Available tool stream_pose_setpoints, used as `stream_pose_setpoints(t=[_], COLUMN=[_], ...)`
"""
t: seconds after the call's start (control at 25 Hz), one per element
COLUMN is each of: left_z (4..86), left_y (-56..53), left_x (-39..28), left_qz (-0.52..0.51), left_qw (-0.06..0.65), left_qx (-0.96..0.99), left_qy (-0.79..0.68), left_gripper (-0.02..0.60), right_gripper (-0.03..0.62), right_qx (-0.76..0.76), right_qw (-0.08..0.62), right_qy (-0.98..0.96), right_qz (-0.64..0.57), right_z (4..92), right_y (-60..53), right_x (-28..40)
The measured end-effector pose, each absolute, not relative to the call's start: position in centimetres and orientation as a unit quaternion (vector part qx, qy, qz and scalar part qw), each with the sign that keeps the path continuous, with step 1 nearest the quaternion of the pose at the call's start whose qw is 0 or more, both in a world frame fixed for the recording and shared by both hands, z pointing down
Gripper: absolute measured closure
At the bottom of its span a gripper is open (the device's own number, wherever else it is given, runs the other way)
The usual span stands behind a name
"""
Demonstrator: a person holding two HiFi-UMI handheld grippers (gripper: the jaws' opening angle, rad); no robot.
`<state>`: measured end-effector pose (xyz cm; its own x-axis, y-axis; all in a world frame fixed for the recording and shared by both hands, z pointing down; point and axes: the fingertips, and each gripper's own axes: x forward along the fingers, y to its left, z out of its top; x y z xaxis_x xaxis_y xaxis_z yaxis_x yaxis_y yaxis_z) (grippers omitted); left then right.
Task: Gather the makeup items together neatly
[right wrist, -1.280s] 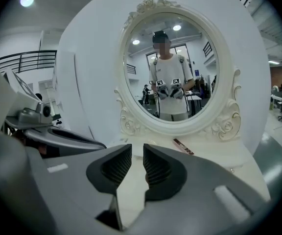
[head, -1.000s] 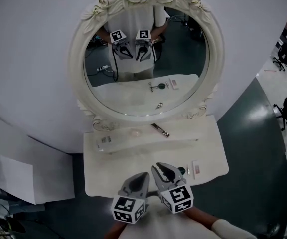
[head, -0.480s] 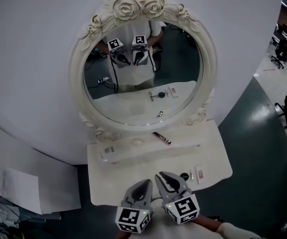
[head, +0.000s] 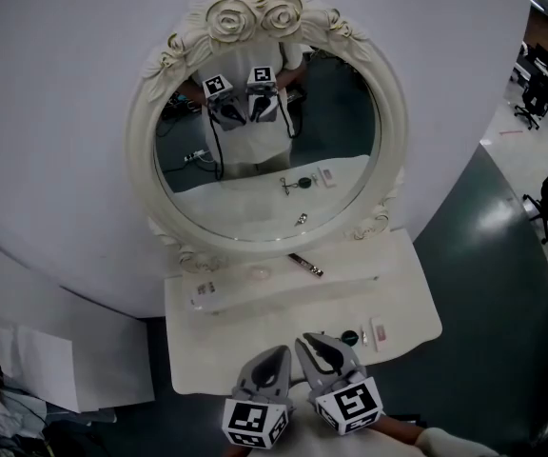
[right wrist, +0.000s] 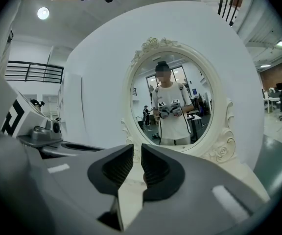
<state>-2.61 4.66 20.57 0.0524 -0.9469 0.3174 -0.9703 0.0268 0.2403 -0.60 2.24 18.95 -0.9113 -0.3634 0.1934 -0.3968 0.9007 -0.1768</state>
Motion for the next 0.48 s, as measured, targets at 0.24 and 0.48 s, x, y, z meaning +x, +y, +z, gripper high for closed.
stream_pose_setpoints(t=[0.24,0.48], left_z=[20.8,21.0], left_y=[5.3,5.7], left_x=[-2.1,-1.7], left_qz=[0.028,0.026], left_qw=[0.206,0.21], left_qx=[0.694,0.691], left_qy=[-0.689,-0.691], left_gripper=[0.586,0.586], right_gripper=[0.564,0.565], right_qx=[0.19,0.187], right_qw=[0.081,0.093], right_qy=[-0.972,-0.972], right_qz=[0.107,0.108], right_z=[19.1,19.4], right_y=[3.1,3.7], right_x=[-0.4,-0.1])
